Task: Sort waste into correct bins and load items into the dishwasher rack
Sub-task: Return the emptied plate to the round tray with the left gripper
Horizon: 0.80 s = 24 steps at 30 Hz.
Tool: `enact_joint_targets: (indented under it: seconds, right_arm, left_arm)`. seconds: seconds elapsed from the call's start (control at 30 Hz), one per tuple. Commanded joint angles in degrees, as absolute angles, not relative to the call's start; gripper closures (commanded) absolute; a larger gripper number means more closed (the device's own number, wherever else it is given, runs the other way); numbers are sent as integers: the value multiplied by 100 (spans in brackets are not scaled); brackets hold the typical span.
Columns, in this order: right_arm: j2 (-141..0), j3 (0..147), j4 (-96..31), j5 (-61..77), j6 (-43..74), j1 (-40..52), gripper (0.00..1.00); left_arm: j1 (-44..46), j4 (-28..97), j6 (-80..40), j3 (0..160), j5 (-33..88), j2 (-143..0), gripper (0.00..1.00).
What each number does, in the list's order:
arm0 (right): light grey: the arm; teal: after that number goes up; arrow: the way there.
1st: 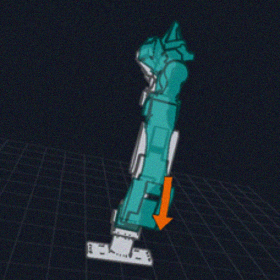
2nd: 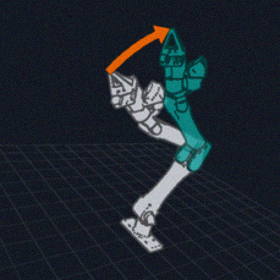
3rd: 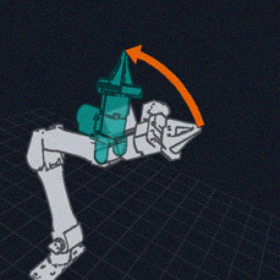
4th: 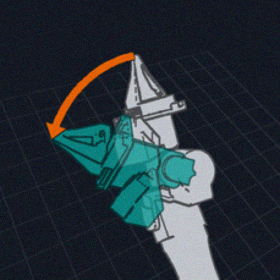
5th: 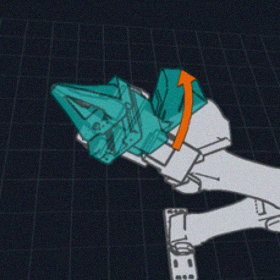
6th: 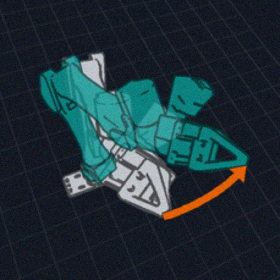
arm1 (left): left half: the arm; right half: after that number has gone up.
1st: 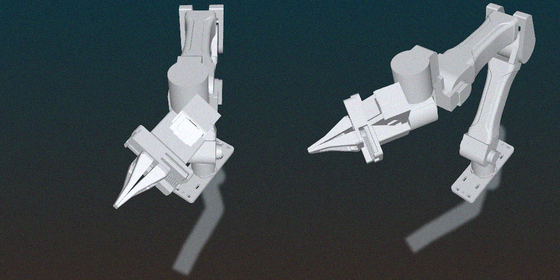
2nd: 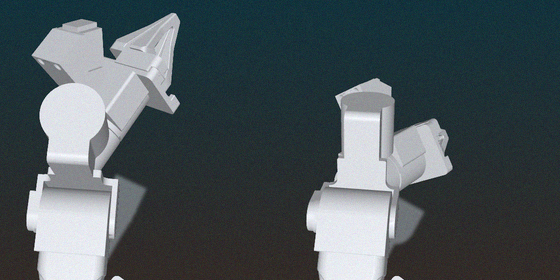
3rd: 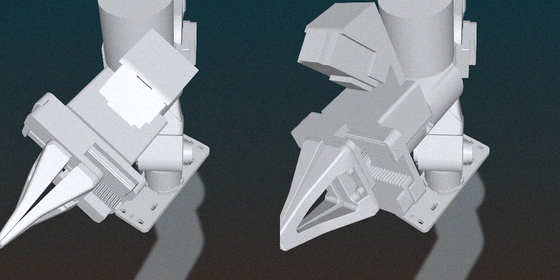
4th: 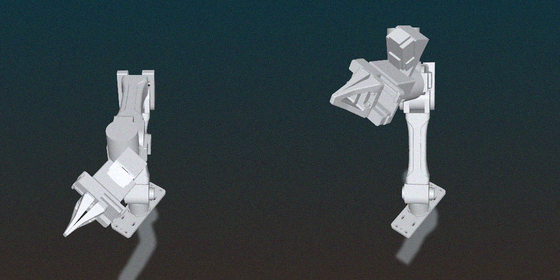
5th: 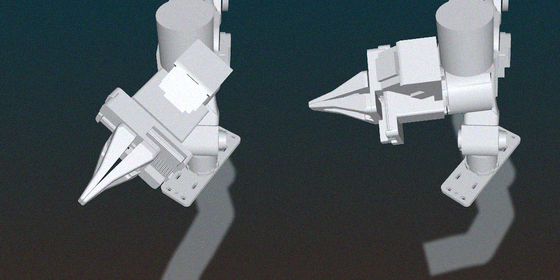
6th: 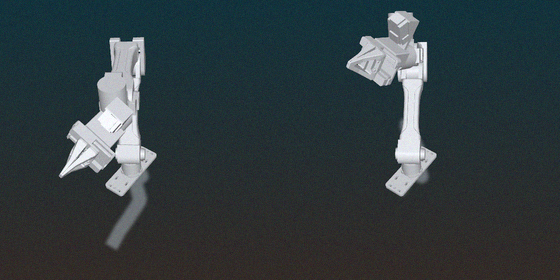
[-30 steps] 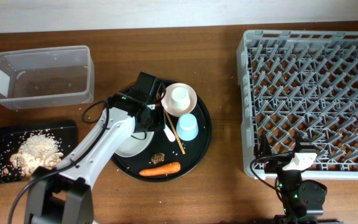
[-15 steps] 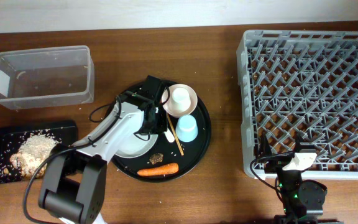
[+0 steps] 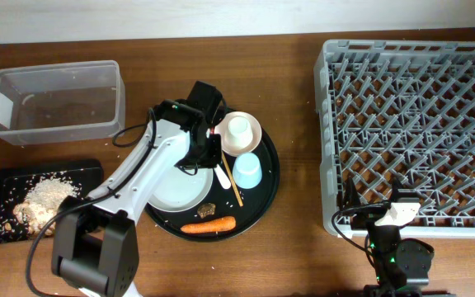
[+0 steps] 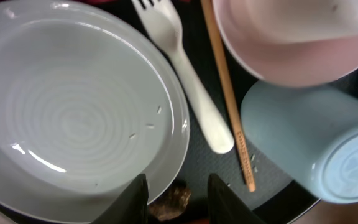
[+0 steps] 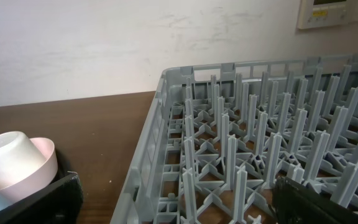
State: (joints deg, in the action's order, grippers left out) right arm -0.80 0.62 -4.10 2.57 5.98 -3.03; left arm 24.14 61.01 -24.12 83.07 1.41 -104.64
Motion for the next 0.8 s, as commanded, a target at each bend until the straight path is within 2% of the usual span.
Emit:
enact_joint_targets:
  seconds: [0.0,0.13,0.3,0.37,0.43,0.47,0.5,0.53,0.77]
  right_arm:
    - [-36,32,-434,233,600,-331,1]
    - [-36,32,-434,233,600,-331,1]
    - [-36,32,-434,233,600,-331,1]
    - [-36,32,-434,233,600,-331,1]
    - [-36,32,-434,233,600,-331,1]
    - [-36,32,-434,233,600,-331,1]
    - [-36,32,-434,233,600,-331,1]
    - [-36,32,-434,233,600,-331,1]
    - [-36,32,-434,233,600,-331,1]
  left_arm:
    - [2401,6469,-2217,8547,64,-10337,69]
    - [2443,7133,-2215,8685,305,-10001,69]
    - [3236,7511,-2215,8488,301,-9994,68]
    - [3570,7511,-2220,8466,58,-9994,63]
    - [3712,7500,-2226,8466,-176,-9994,31]
    - [3712,7500,-2292,8466,-196,-9994,28]
    - [3695,7483,-2338,8464,-196,-9994,18]
    - [3697,7441,-2349,8442,-268,-9994,1]
    - [3697,7734,-2346,8440,-633,-9994,1]
